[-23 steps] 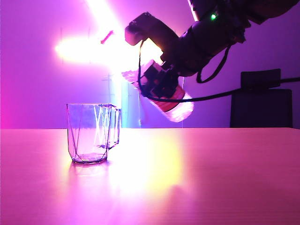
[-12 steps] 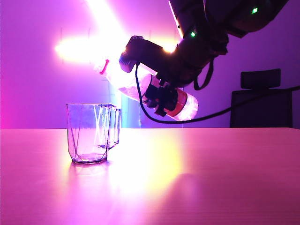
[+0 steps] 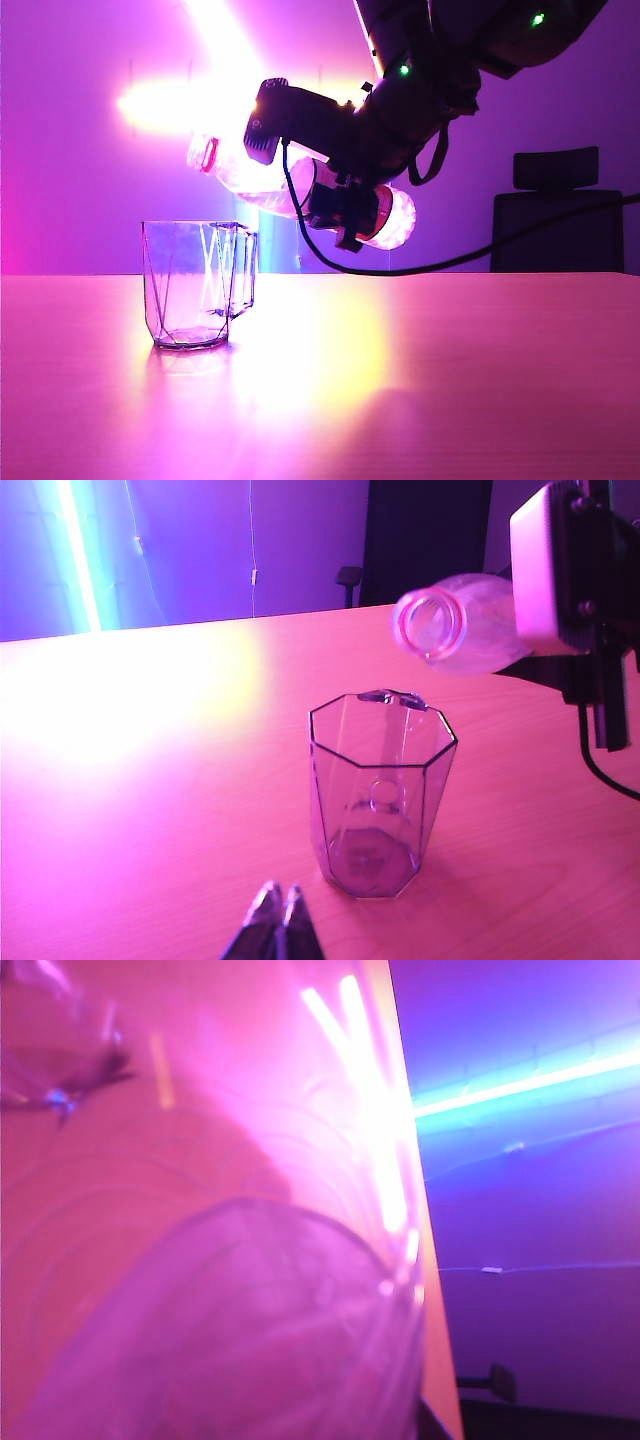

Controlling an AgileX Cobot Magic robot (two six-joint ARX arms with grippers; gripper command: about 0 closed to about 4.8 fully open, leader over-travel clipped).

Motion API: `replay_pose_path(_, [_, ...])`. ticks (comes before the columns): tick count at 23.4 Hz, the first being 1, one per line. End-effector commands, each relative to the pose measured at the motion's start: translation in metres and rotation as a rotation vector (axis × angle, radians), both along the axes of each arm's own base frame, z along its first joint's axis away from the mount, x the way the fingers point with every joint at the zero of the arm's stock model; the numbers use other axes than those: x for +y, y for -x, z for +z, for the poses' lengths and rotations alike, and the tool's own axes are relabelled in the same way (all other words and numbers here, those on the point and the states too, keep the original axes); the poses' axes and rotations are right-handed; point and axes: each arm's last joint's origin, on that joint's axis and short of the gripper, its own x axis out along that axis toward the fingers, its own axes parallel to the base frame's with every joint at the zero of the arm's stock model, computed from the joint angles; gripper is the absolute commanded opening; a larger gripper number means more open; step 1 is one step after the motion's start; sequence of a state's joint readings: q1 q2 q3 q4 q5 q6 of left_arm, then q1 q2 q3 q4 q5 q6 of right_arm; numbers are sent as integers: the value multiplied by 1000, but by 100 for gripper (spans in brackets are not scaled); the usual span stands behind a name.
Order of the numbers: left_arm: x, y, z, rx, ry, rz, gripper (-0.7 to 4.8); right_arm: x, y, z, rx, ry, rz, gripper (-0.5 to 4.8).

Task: Pick up the mineral water bottle on the table and pour water into the mug until it's half full.

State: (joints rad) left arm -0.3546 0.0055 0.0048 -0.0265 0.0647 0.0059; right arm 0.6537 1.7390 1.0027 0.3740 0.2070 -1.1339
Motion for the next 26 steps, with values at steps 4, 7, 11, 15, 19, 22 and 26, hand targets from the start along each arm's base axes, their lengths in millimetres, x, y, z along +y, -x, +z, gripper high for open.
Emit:
replay_pose_path(4, [0, 0, 2, -7, 6, -4, -2, 1, -1, 11, -117, 89, -18, 263])
replay_pose_path(7, [0, 0, 2, -7, 6, -4, -2, 1, -2, 11, -136, 134, -26, 264])
replay_pose_path(11, [0, 0, 2, -7, 6, -4, -2, 0, -2, 12, -154, 169, -48, 264])
replay_pose_path(15, [0, 0, 2, -7, 6, -4, -2, 0, -2, 13, -169, 171, -62, 263])
replay_pose_path(19, [0, 0, 2, -7, 6, -4, -2, -1, -3, 14, -182, 192, -72, 263])
replay_pose_path(22, [0, 0, 2, -7, 6, -4, -2, -1, -3, 14, -189, 197, -91, 263])
replay_pose_path(26, [0, 0, 2, -7, 6, -4, -2, -1, -3, 16, -208, 210, -98, 263])
